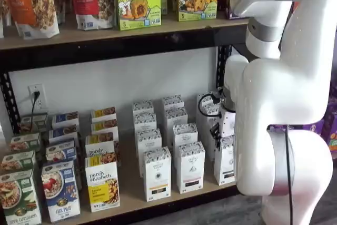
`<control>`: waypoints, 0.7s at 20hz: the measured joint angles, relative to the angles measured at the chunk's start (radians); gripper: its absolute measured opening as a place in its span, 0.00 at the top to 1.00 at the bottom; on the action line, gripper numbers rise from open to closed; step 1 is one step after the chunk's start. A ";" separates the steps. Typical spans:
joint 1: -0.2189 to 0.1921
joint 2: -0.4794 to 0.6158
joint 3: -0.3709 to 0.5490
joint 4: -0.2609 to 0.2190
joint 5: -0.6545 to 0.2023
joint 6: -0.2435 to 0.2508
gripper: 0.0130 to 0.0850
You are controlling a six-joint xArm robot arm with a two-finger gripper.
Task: Pick up the white box with a green strip in the middle, on the bottom shelf, the sixth box from the left
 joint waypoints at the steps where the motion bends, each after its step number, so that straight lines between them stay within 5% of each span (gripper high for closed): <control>1: -0.004 0.025 -0.021 0.010 0.001 -0.014 0.00; 5: -0.019 0.128 -0.109 0.116 -0.002 -0.134 0.00; 14: -0.052 0.280 -0.274 0.120 0.001 -0.171 0.00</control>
